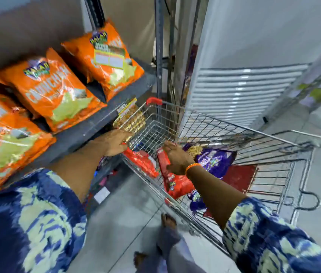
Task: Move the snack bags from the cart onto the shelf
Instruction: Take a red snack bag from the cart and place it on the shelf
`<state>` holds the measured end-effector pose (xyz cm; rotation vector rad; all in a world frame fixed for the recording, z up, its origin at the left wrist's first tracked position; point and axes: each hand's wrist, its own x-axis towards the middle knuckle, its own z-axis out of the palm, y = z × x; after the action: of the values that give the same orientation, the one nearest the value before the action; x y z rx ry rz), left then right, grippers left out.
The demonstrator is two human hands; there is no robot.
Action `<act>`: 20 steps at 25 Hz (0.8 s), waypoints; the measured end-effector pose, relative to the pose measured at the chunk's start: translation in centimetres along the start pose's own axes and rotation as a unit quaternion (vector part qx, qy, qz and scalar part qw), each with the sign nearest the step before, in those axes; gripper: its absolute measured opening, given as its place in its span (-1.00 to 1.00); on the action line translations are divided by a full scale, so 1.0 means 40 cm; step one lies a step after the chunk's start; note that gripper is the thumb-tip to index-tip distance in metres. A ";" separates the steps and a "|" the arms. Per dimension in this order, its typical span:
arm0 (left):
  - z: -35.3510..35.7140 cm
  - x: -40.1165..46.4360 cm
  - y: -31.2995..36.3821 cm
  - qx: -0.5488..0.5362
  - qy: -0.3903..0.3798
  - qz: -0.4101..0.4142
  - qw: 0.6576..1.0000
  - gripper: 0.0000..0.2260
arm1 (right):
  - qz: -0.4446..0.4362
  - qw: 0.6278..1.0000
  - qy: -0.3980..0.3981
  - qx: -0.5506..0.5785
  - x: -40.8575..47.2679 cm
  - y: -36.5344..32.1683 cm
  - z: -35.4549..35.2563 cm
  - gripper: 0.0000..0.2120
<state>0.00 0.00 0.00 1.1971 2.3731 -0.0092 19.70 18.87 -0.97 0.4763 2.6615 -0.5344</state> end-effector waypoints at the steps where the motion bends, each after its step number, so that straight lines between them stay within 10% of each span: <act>1: 0.016 0.014 -0.008 -0.004 -0.024 -0.010 1.000 -0.48 | 0.006 0.998 -0.055 0.015 0.002 -0.010 0.020 -0.65; 3: 0.044 0.034 -0.033 -0.020 -0.059 -0.028 0.998 -0.51 | 0.000 0.991 -0.126 0.054 0.003 -0.031 0.063 -0.83; 7: 0.075 0.058 -0.079 -0.016 -0.077 -0.038 0.996 -0.65 | -0.067 0.985 -0.071 0.143 0.071 -0.018 0.209 -0.46; 11: 0.119 0.095 -0.169 -0.048 -0.060 -0.068 0.995 -0.79 | 0.000 0.945 0.021 0.328 0.096 -0.025 0.250 -0.89; 20: 0.081 0.006 -0.043 -0.248 0.196 -0.101 0.943 -0.92 | 0.110 0.772 0.200 0.593 0.143 -0.041 0.091 -0.89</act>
<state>-0.09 -1.59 -3.33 0.7589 2.5920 0.7802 15.19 17.30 -6.05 1.3188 2.1775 -2.2307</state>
